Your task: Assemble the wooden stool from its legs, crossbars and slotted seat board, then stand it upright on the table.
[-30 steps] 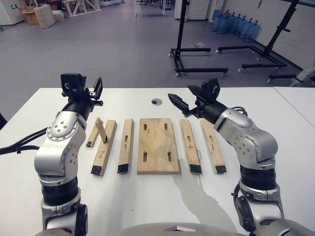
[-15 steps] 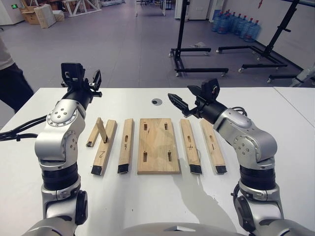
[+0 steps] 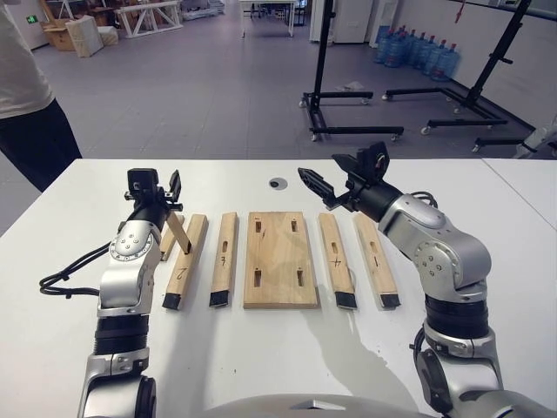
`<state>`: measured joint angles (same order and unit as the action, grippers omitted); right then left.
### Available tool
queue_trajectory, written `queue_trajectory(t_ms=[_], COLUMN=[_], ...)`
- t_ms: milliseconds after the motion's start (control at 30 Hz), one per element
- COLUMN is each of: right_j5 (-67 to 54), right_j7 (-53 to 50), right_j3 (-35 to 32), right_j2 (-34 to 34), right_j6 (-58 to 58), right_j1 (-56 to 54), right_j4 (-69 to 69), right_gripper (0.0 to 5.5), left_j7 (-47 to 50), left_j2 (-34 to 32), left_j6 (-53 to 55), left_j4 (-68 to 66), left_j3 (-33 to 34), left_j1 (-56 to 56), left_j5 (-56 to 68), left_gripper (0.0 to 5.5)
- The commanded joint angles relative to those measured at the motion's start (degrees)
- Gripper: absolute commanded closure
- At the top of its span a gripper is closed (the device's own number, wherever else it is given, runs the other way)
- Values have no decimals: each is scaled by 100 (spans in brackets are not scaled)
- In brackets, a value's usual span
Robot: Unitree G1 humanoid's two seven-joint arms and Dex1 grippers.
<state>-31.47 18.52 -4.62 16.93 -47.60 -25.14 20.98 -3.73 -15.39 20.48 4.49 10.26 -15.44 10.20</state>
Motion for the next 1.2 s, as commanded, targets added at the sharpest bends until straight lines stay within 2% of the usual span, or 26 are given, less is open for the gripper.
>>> queue_trajectory(t_ms=[33,167,267,333,367,433,533,667,700,800,1000,1200], right_j5=[-83,-132,-196,-243,-268,-326,-359,-410,-424,-421,-432,-429], right_j7=[-83,-184,-299,-428,-460,-472,-423,-491,-523,-589,-653,-640], right_j3=[-57,-153,-373,-643,-762,-920,-983,-1014,-993,-862,-701,-652], right_j2=[-26,-14,61,131,173,263,405,389,366,287,216,246], right_j6=[-138,-154,-220,-285,-309,-352,-365,-382,-387,-396,-358,-305], right_j1=[-46,69,371,700,835,1026,1221,1317,1357,1437,1297,1172], right_j4=[124,263,548,867,995,1137,1219,1321,1355,1408,1300,1152], right_gripper=[47,47,47,47,47,47,47,47,47,47,47,47], left_j7=[86,445,397,-295,-1042,-2499,-4692,-5530,-5527,-4556,-2438,-1148], left_j2=[-24,-234,-594,-978,-1418,-2239,-3081,-3246,-3211,-2750,-1837,-1624], left_j6=[995,2310,3849,4945,5250,5737,5470,5010,4648,4090,4347,4562], left_j4=[719,2417,3302,3152,2966,2563,2737,2912,3011,3123,3343,3585], left_j3=[134,614,1296,1792,2172,2927,3343,3433,3163,2151,1157,356], left_j1=[-162,-1017,-1416,-1690,-1531,-674,1835,3199,3507,3701,2634,2146], left_j5=[261,763,1536,2624,3328,4401,4689,4516,4180,3330,2733,1981], left_gripper=[311,311,311,311,311,311,311,311,311,311,311,311])
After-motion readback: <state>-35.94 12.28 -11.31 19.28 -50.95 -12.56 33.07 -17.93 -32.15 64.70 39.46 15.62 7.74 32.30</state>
